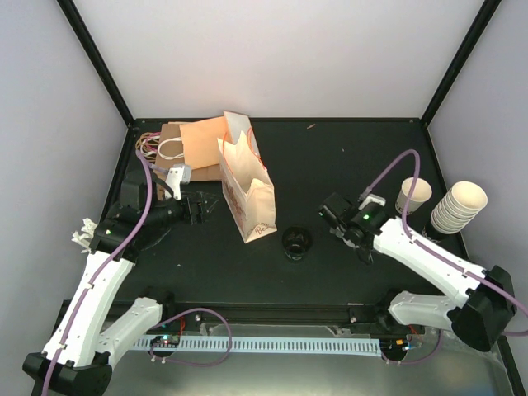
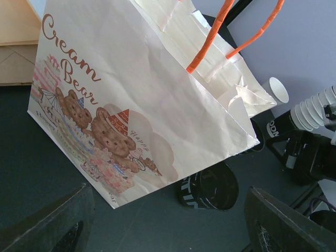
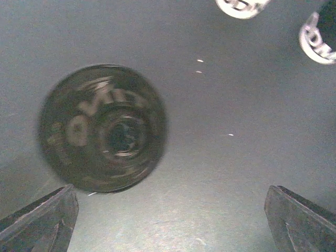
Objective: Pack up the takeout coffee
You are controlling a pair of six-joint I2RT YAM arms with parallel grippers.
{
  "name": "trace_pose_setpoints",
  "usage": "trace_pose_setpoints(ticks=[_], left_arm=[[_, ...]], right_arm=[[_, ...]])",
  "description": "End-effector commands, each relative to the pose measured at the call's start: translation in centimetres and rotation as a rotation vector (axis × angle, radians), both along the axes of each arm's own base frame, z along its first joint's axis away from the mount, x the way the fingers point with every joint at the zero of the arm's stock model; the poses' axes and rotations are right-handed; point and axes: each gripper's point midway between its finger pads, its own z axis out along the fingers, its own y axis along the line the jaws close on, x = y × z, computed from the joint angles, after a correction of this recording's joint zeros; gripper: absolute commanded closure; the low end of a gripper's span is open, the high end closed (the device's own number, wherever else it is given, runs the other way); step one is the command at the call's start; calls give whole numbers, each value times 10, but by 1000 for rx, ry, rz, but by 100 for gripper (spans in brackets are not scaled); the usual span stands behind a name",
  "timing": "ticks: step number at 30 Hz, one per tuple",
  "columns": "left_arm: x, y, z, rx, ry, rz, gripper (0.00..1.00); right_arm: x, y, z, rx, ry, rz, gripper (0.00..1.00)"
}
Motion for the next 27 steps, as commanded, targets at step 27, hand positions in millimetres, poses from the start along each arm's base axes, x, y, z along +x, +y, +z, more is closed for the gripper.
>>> trace_pose_setpoints(ticks=[27], left_arm=[[-6,-5,18,-7,-37,-52,19]], right_arm=[[-47,-168,3,35,-132,-699,0]])
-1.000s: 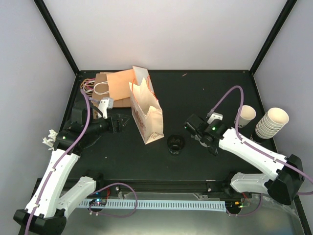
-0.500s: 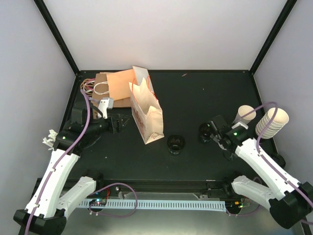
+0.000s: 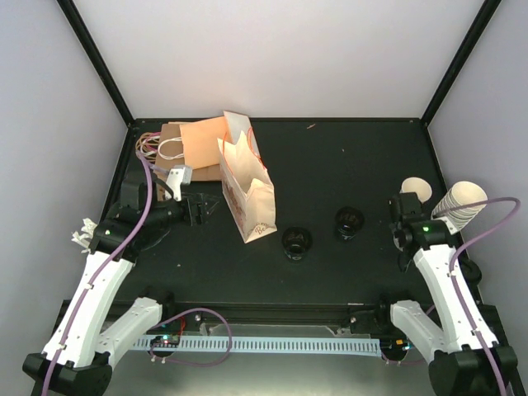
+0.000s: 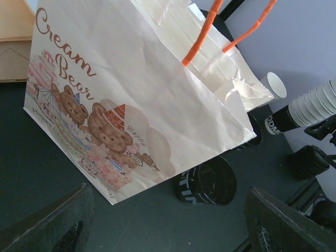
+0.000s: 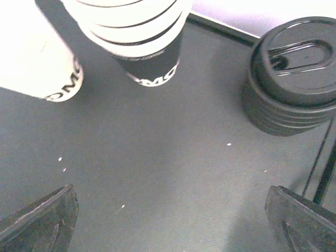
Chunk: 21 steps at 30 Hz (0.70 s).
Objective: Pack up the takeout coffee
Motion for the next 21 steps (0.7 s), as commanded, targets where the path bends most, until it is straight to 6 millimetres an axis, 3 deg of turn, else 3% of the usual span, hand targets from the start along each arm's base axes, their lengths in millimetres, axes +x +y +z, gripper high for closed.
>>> trace_pose_setpoints(ticks=[1,8,21], left_arm=[[-4,-5,20,-12,-40,-49,19],[-7,-14,23,-31,-43,-116,19],[-14,-18,24,-47,-58,-156,19]], right_arm=[[-10,-23,3,-38,-2,-108,0],[-29,-43,-6,-19,-2,-280,1],[-48,-67,12,-49,-62,-450,1]])
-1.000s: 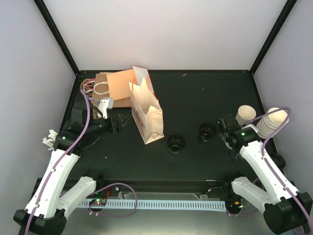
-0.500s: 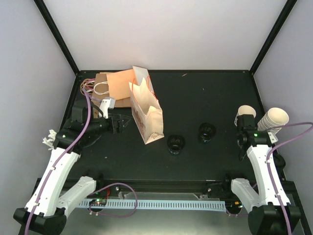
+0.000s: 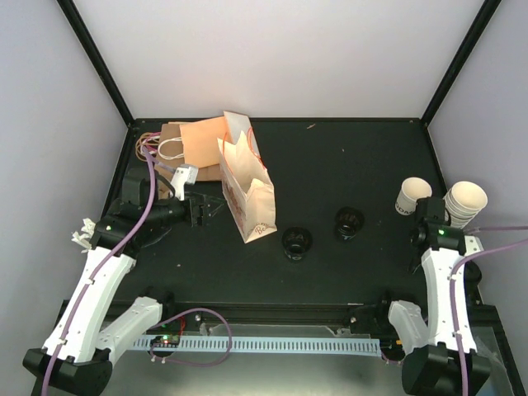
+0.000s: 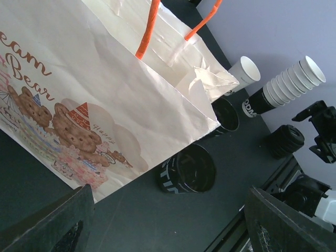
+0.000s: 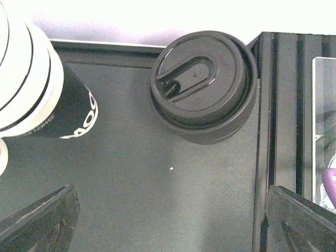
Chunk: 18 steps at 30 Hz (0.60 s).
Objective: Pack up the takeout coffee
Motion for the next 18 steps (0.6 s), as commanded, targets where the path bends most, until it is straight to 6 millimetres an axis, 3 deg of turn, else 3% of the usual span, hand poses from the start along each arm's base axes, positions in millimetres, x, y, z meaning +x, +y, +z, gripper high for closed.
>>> trace_pose_setpoints(ticks=[1,10,18], left_arm=[[-6,-3,17,-27,-53,-31,19],[-11,-6,17,-44,-54,-56,19],[-14,-7,18,-55,-57,-66,19]], right_arm=[[-4,-14,20,-61,-75,-97,1],[-20,-39,47,-129,-52,-234,2],[-37,-71,47,-66,-96,-324,3]])
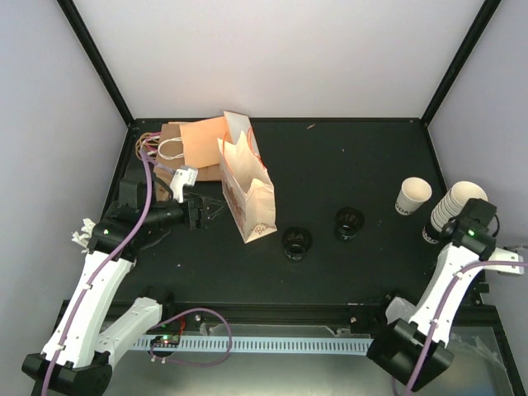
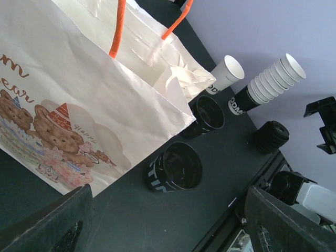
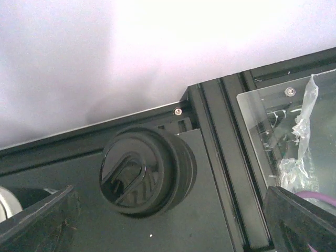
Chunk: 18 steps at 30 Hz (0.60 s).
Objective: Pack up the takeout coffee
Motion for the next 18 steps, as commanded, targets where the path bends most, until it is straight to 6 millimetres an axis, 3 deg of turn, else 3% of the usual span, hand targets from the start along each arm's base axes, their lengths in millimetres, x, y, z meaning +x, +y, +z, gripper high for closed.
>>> trace_pose_setpoints(ticks=[1,11,18], left_arm=[[-4,-2,8,-20,-34,-25,19],[-3,-1,8,-10,-32,-20,19],[-2,-1,6,-2,-27,-17,19]], right_arm=[[7,-16,8,6,-58,28,3],[18,-28,-46,193,-172,44,5],[12,-42,-56,170,-180,16,5]])
